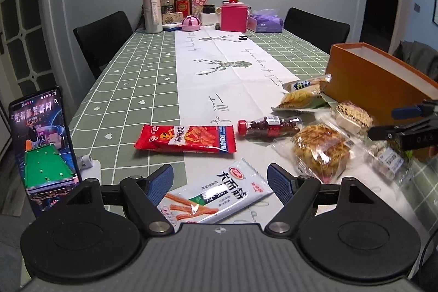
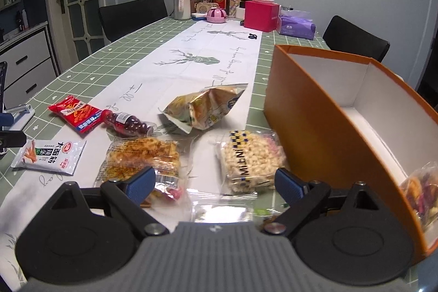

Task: Organize snacks
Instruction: 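Grasp the spicy strip packet with the left tool while the right tool grasps the waffle-cookie bag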

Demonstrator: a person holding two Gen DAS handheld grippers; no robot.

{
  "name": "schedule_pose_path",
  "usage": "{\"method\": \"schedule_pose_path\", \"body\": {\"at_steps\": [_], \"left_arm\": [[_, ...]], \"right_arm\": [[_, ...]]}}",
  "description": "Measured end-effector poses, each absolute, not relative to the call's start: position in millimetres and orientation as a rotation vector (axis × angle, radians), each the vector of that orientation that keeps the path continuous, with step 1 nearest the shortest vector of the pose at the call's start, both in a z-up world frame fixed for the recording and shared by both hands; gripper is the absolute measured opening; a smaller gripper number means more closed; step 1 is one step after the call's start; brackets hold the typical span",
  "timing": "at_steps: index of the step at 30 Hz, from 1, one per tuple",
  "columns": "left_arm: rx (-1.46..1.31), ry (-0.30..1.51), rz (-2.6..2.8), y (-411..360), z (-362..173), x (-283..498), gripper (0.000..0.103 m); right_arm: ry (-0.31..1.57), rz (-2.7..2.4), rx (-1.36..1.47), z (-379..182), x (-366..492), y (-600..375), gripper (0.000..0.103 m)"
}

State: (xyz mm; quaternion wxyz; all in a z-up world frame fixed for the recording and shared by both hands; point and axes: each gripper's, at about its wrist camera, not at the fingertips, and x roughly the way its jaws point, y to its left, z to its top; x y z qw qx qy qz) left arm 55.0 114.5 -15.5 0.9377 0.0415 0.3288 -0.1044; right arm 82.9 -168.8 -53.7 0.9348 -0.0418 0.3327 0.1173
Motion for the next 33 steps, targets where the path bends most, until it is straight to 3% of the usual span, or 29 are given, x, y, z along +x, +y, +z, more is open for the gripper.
{"method": "schedule_pose_path", "body": {"at_steps": [9, 18, 29, 33], "left_arm": [[0.168, 0.677, -0.315, 111, -31, 53, 0.092], [0.443, 0.739, -0.487, 106, -49, 94, 0.092], [0.372, 0.891, -0.544, 119, -64, 114, 0.093], [0.331, 0.913, -0.491, 116, -61, 106, 0.078]], "right_arm": [[0.687, 0.308, -0.093, -56, 81, -137, 0.096], [0.696, 0.348, -0.122, -59, 77, -115, 0.097], [0.707, 0.354, -0.117, -62, 80, -111, 0.097], [0.714, 0.354, -0.098, -65, 82, -111, 0.097]]}}
